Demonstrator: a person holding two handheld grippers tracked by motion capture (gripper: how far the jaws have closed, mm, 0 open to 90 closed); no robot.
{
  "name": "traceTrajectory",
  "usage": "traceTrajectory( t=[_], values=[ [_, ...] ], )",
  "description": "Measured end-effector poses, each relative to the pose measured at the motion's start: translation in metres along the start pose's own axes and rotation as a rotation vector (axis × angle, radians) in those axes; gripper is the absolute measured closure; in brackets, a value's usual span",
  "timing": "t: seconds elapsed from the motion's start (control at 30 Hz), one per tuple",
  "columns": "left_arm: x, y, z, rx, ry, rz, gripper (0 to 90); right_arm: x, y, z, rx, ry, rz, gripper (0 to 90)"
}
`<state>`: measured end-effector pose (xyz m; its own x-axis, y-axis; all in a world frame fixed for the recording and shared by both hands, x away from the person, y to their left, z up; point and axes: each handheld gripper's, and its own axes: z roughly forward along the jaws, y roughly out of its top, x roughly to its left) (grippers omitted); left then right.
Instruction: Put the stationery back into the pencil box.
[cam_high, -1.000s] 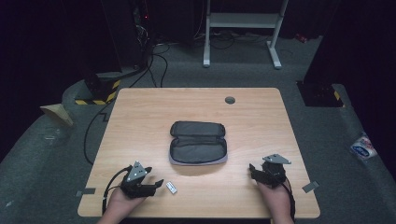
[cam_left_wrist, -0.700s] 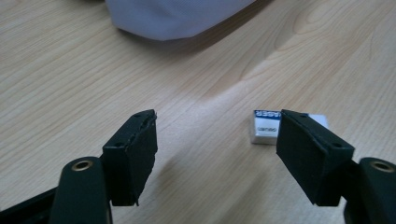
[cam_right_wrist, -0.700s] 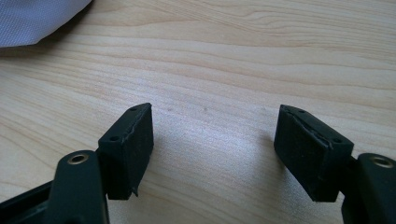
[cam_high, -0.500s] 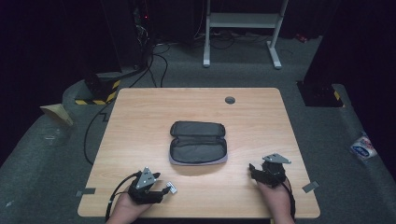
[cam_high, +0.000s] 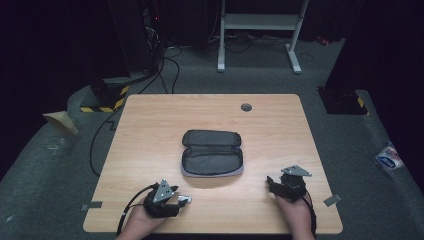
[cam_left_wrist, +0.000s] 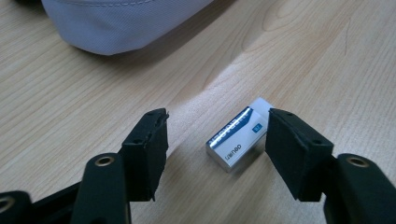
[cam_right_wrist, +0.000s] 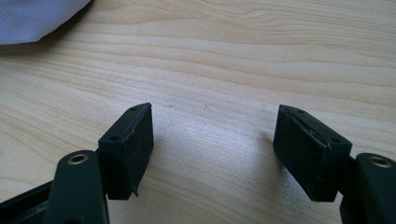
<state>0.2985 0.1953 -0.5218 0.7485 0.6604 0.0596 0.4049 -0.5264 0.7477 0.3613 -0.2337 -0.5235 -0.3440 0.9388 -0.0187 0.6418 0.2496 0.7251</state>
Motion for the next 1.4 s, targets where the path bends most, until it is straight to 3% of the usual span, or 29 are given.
traceTrajectory(
  t=[0.2,0.33,0.57,0.73,0.9,1.2,1.4],
  values=[
    [0.0007,0.0010,0.0039,0.004,0.006,0.000,44.8,0.0006,-0.0013,-0.0015,0.001,-0.004,0.000,28.6],
    [0.0030,0.0011,0.0048,0.001,-0.015,-0.011,49.9,0.0009,-0.0017,-0.0020,0.001,-0.003,0.001,28.7],
    [0.0071,-0.0020,0.0047,-0.025,-0.045,-0.059,60.6,0.0010,-0.0021,-0.0024,-0.001,-0.003,0.000,28.8],
    [0.0039,-0.0031,0.0045,-0.032,-0.034,-0.039,63.9,0.0010,-0.0021,-0.0023,-0.001,-0.003,0.000,28.8],
    [0.0036,-0.0039,0.0034,-0.034,-0.052,-0.037,72.0,0.0010,-0.0021,-0.0023,-0.001,-0.003,0.000,28.8],
    [0.0063,-0.0034,0.0029,-0.031,-0.059,-0.070,72.6,0.0010,-0.0021,-0.0024,-0.001,-0.002,0.000,28.9],
    [0.0095,-0.0020,-0.0044,-0.077,-0.036,-0.090,72.7,0.0010,-0.0021,-0.0024,-0.001,-0.002,0.000,29.0]
  ],
)
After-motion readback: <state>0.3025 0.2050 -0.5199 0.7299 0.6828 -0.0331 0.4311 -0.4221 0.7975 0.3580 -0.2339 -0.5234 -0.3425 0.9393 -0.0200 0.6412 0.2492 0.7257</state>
